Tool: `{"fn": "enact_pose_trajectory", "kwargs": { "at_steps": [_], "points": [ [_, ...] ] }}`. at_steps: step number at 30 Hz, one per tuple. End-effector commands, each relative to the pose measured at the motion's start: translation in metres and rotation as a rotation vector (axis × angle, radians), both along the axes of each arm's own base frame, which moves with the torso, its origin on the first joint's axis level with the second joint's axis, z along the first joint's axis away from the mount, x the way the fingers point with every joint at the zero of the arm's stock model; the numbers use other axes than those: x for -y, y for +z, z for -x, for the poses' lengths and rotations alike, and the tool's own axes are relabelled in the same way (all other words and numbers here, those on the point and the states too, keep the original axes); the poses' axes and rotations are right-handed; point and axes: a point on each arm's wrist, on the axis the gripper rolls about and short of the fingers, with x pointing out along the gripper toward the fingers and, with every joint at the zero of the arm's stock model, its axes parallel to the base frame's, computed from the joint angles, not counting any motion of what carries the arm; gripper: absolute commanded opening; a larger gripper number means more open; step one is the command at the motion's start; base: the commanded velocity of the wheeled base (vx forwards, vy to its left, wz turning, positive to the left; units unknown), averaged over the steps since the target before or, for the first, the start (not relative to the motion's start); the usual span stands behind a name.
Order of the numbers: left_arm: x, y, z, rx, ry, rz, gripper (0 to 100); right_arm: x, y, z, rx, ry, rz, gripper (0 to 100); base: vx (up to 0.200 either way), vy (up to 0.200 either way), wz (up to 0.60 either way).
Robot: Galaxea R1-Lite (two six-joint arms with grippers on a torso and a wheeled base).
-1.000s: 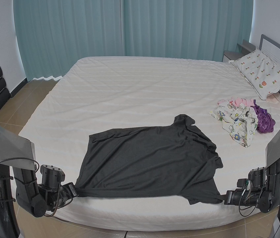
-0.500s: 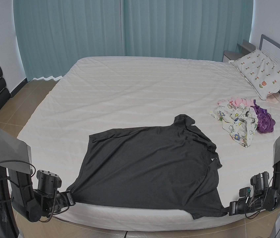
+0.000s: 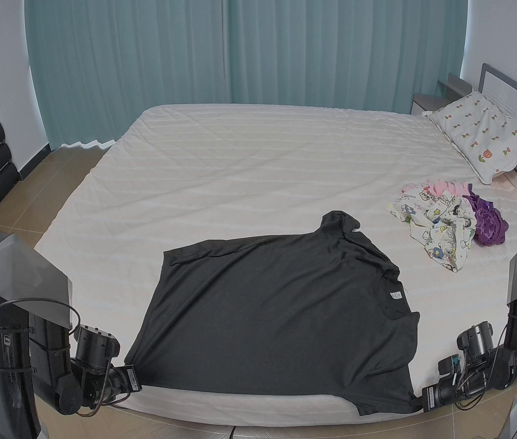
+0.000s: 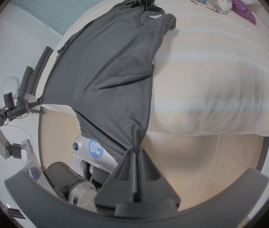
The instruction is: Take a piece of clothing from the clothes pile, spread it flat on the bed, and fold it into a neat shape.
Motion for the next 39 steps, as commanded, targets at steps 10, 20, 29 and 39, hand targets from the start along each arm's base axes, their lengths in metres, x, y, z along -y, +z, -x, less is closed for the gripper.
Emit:
{"fn": "enact_pose_trajectory", "kwargs": {
  "at_steps": [10, 20, 29, 39],
  "points": [
    [0.0, -0.006, 0.004, -0.014, -0.017, -0.01, 100, -0.009, 0.002, 0.009, -0.041, 0.026, 0.07, 100, 0.0, 0.0, 0.0],
    [-0.006, 0.008, 0.006, 0.098, 0.036, 0.049, 100, 0.001, 0.026, -0.008, 0.174, -0.099, -0.016, 100, 0.0, 0.0, 0.0],
    [-0.02, 0.041, -0.014, 0.321, 0.08, 0.199, 100, 0.001, 0.037, -0.034, 0.359, -0.258, -0.172, 100, 0.0, 0.0, 0.0],
    [-0.021, 0.039, -0.022, 0.341, 0.123, 0.267, 100, 0.0, 0.031, -0.046, 0.409, -0.326, -0.241, 100, 0.12, 0.0, 0.0]
  ]
}}
